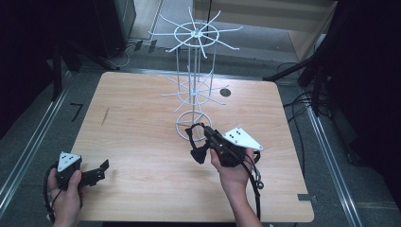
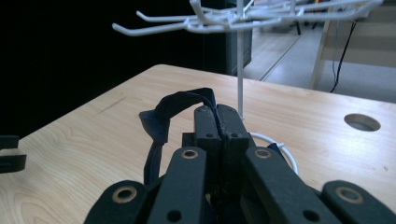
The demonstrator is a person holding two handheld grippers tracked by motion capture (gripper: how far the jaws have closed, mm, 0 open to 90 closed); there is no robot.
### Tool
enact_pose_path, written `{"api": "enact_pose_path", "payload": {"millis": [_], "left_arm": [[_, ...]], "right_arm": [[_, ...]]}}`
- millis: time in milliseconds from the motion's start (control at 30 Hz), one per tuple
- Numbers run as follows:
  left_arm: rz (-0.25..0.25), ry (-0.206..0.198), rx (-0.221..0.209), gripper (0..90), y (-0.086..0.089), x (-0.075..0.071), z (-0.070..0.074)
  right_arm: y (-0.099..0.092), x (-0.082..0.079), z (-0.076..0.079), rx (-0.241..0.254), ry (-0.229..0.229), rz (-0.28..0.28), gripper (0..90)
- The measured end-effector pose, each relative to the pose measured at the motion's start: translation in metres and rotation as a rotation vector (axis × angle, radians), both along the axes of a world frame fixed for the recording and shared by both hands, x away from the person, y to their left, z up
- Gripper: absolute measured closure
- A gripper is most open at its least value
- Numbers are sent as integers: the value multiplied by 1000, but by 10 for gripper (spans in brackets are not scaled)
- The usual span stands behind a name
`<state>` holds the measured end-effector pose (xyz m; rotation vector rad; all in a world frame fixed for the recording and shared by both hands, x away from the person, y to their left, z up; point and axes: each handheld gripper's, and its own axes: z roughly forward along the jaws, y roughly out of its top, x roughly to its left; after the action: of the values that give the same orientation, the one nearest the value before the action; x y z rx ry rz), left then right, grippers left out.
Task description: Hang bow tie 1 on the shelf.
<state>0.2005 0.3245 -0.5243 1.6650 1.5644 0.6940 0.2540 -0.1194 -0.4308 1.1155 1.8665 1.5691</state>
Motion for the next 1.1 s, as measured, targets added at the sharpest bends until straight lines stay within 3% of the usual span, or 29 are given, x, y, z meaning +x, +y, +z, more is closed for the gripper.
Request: {"api": "enact_pose_path", "payload": {"millis": [300, 1100], "left_arm": [[1, 0, -10, 0, 1, 0, 0], [-5, 1, -6, 0, 1, 0, 0]], "right_arm": [[-4, -5, 17, 33, -35, 0, 895], [-5, -16, 38, 63, -87, 6, 895]]}}
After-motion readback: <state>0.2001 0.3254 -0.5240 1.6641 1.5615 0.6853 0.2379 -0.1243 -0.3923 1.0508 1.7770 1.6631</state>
